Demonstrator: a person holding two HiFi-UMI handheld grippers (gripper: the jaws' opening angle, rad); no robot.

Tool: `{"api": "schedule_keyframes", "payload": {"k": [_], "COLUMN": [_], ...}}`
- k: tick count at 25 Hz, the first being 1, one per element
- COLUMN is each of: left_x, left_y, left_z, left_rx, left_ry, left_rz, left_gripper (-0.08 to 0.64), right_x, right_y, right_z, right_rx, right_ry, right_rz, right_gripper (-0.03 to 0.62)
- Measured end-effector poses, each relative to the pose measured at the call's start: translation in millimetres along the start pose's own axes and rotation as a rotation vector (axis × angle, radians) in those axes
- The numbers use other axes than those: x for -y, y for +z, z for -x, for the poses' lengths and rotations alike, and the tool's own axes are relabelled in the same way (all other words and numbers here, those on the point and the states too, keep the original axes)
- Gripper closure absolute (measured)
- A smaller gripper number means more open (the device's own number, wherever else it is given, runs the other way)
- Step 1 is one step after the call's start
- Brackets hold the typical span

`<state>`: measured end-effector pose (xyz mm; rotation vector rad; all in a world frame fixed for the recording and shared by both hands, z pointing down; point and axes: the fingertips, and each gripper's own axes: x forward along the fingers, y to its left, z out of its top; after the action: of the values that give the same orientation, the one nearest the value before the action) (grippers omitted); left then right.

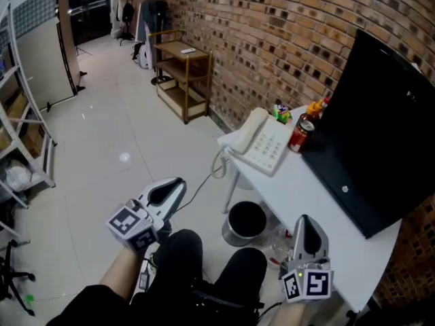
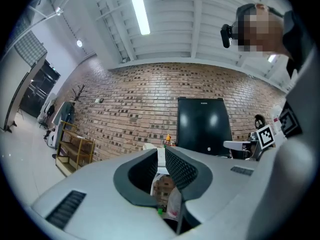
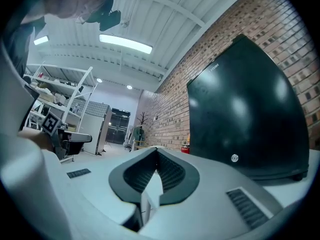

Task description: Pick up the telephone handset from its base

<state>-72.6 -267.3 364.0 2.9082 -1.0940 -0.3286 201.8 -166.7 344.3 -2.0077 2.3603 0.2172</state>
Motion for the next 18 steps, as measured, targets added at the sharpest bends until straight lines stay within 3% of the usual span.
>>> {"api": "schedule_keyframes", "payload": {"k": [18], "left_x": [-23.8], "left_y": [-3.5], "left_z": [-90.8], "left_rx": [-0.038], "left_ry": [-0.059], "left_rz": [-0.049], "left_gripper": [0.514], "right_x": [46.6], "right_y": [14.3], "right_z": [-76.2], "right_rx": [0.013], "right_ry": [-0.003], "right_rz": [0.048], "right_gripper": [0.583]}}
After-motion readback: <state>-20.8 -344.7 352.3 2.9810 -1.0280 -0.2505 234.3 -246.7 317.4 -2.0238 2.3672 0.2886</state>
